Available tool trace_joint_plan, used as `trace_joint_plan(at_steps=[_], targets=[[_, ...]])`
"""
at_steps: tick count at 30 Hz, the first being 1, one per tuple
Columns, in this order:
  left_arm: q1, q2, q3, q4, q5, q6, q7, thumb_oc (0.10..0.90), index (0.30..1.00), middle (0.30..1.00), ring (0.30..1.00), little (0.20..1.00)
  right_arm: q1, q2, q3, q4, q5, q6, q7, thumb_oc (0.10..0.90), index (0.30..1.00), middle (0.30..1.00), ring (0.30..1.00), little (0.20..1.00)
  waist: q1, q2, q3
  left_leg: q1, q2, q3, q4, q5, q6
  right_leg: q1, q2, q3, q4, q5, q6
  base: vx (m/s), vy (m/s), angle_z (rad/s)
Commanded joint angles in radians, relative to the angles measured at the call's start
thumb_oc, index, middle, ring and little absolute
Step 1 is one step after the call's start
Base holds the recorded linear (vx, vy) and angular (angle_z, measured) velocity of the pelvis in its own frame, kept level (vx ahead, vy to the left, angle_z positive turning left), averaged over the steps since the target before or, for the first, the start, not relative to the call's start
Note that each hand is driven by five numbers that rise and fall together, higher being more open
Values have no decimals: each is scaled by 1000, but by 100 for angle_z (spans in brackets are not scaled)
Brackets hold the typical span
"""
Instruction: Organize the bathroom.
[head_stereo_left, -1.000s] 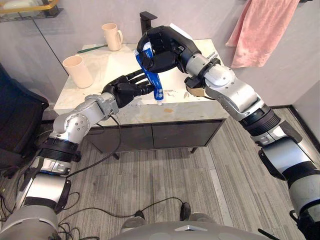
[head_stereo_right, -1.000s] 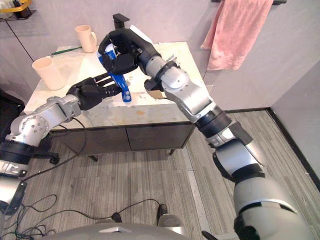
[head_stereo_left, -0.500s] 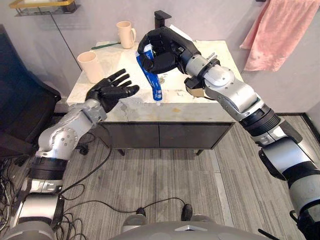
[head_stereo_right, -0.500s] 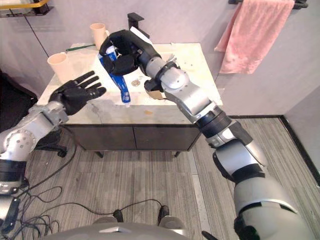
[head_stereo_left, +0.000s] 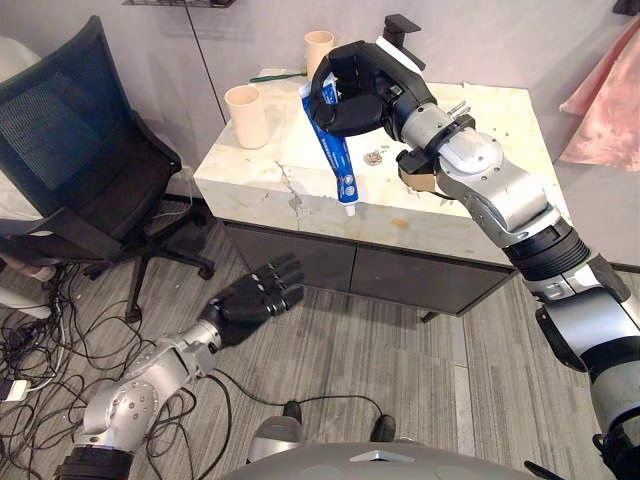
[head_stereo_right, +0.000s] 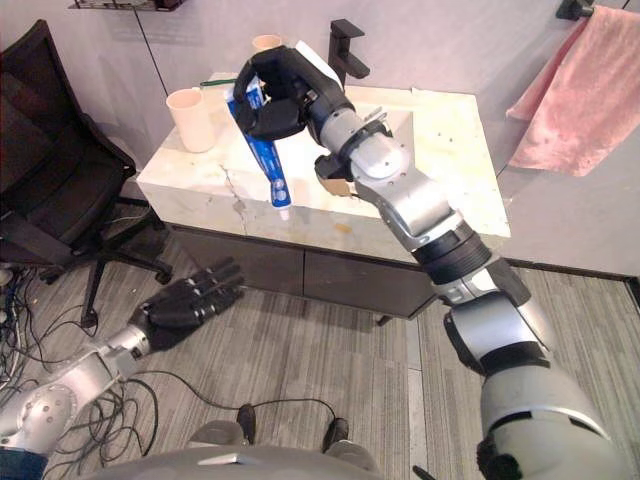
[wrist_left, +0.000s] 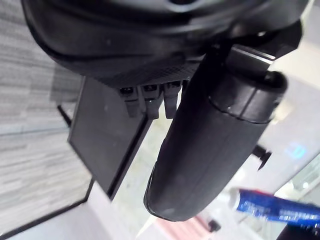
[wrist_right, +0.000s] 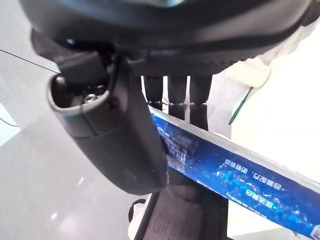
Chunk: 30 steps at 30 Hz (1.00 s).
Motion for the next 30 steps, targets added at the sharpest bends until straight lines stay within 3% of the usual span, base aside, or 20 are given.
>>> trace_joint_plan(at_steps=[1,3,6,8,11,12,21,30], targets=[[-69,22,-16,46,-124,-26,-52,800,900,900,900,900,-145,-10,-30,-33,24,-177,-19,400,300,300,300,300,-15,-23,-98,-22,54,29,116,-19,-10,-23,-27,30,27,-134,14,-22,51,-10],[-39,-17,-30,173,-114,-42,-64,800,900,900,900,900,-146,-6,-21,-34,25,-187,-12,400,300,300,300,300,-19,-23,-95,-25,52,27,119,-15,-11,-26,-25,33,26,-137,11,-27,49,-8],[18,-96,-4,415,-105,-128,-40,800,900,900,900,900,-145,-3,-18,-44,22,-185,-12,400,300,300,300,300,-20,-28,-85,-36,45,41,138,-13,-12,-29,-24,27,23,-135,8,-43,52,-5],[37,-162,60,614,-57,-190,18,800,900,900,900,900,-137,6,-36,-59,9,-164,-20,400,300,300,300,300,-23,-36,-76,-43,39,83,163,-25,-12,-27,-29,7,23,-134,7,-38,28,4],[32,-199,125,751,-6,-197,100,800,900,900,900,900,-139,20,-48,-71,-13,-136,-38,400,300,300,300,300,-29,-46,-67,-43,36,134,182,-43,-9,-19,-36,-22,26,-133,9,2,7,11],[17,-226,174,893,82,-205,161,800,900,900,900,900,-154,29,-63,-58,-27,-110,-58,400,300,300,300,300,-34,-54,-69,-31,27,192,188,-92,-5,-3,-42,-58,31,-141,22,53,10,34],[-13,-223,192,1100,146,-261,222,800,900,900,900,900,-221,33,-47,102,18,-214,-45,400,300,300,300,300,-30,-70,-73,-3,11,181,123,-106,15,-25,-54,-59,60,-134,60,39,19,42],[-29,-198,158,1174,284,-273,242,800,900,900,900,900,-233,52,-41,141,13,-245,-63,400,300,300,300,300,-25,-74,-66,-2,2,168,108,-104,22,-41,-56,-52,74,-132,74,9,4,0]])
